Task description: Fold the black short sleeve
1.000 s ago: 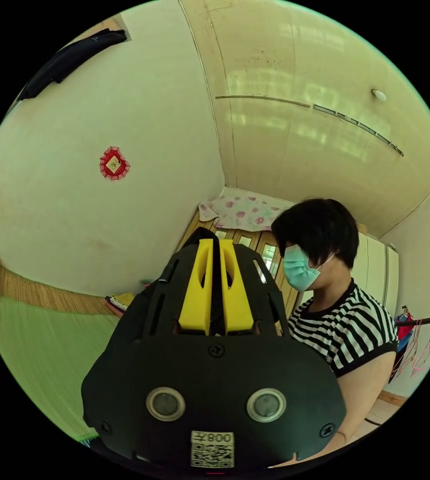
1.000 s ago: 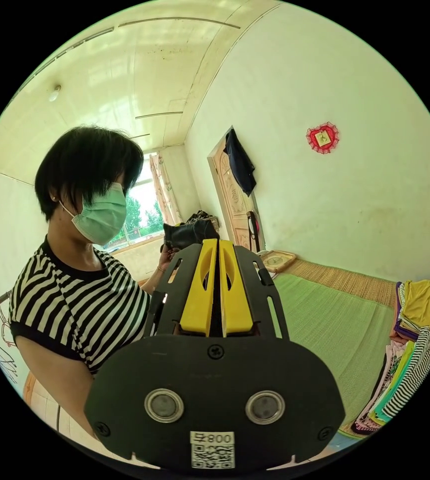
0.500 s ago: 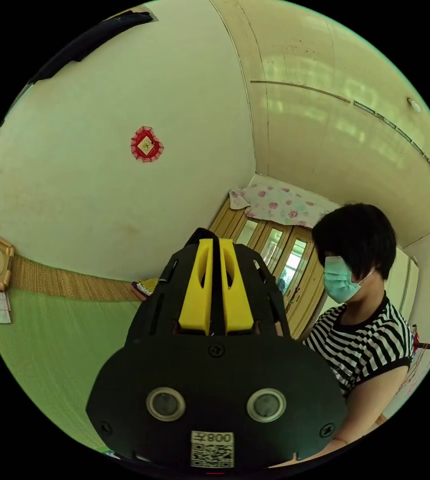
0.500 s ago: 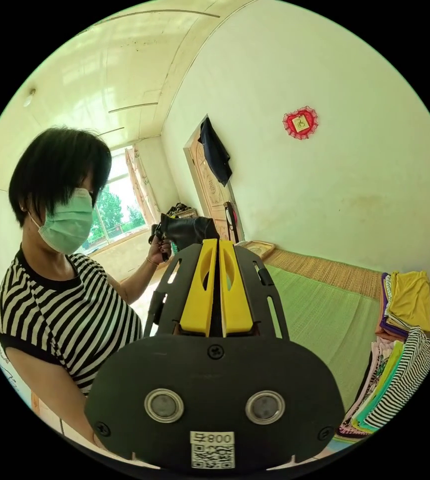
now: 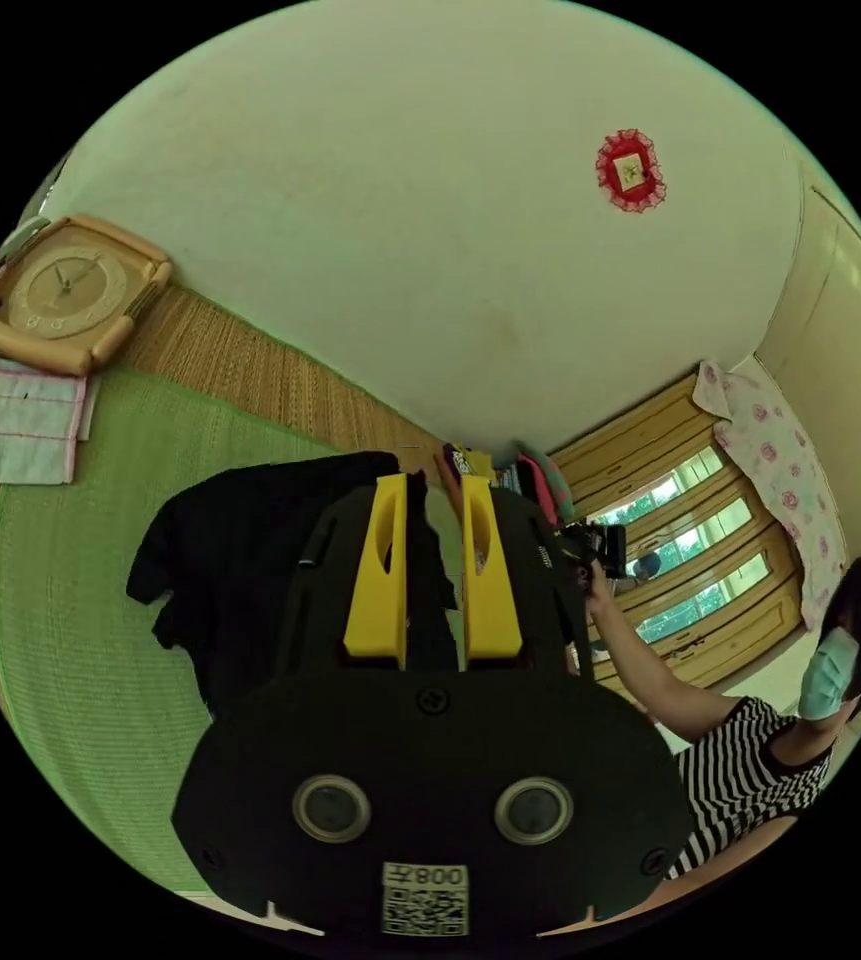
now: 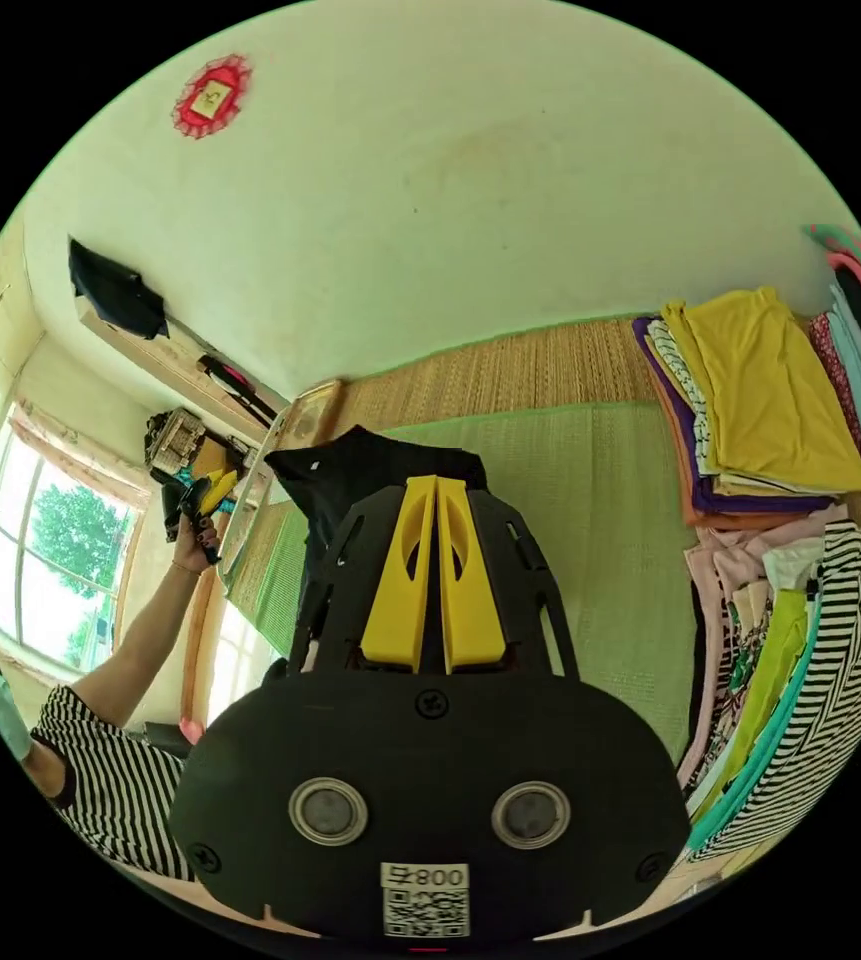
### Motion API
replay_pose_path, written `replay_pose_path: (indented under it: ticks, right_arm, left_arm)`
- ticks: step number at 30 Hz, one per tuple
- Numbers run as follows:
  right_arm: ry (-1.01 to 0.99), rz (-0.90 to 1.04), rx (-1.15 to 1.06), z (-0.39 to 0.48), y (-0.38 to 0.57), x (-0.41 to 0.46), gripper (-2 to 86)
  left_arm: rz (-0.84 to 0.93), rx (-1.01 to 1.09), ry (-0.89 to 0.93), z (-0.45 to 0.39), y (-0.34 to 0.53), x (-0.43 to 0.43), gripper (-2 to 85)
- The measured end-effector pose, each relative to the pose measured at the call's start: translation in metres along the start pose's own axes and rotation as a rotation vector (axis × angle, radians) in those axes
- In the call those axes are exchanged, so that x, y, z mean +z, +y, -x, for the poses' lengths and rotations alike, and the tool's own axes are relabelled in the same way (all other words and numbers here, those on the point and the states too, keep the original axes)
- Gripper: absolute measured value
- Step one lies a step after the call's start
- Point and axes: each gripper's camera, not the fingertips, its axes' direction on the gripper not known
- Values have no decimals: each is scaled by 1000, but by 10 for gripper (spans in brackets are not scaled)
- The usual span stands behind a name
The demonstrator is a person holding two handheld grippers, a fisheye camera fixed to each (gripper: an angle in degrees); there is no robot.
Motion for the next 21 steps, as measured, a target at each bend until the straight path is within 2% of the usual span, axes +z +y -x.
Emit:
replay_pose_path:
  ticks: [6, 10, 15, 21]
  right_arm:
    - [88, 234, 129, -43, 44, 157, 58]
    - [123, 291, 103, -24, 38, 225, 76]
    - [268, 350, -87, 49, 2, 313, 88]
    - [416, 452, -191, 96, -17, 407, 82]
  left_arm:
    - [137, -289, -125, 134, 99, 67, 86]
    - [121, -411, -187, 179, 139, 102, 87]
    - [110, -405, -258, 195, 131, 153, 89]
    - [176, -355, -378, 203, 106, 233, 91]
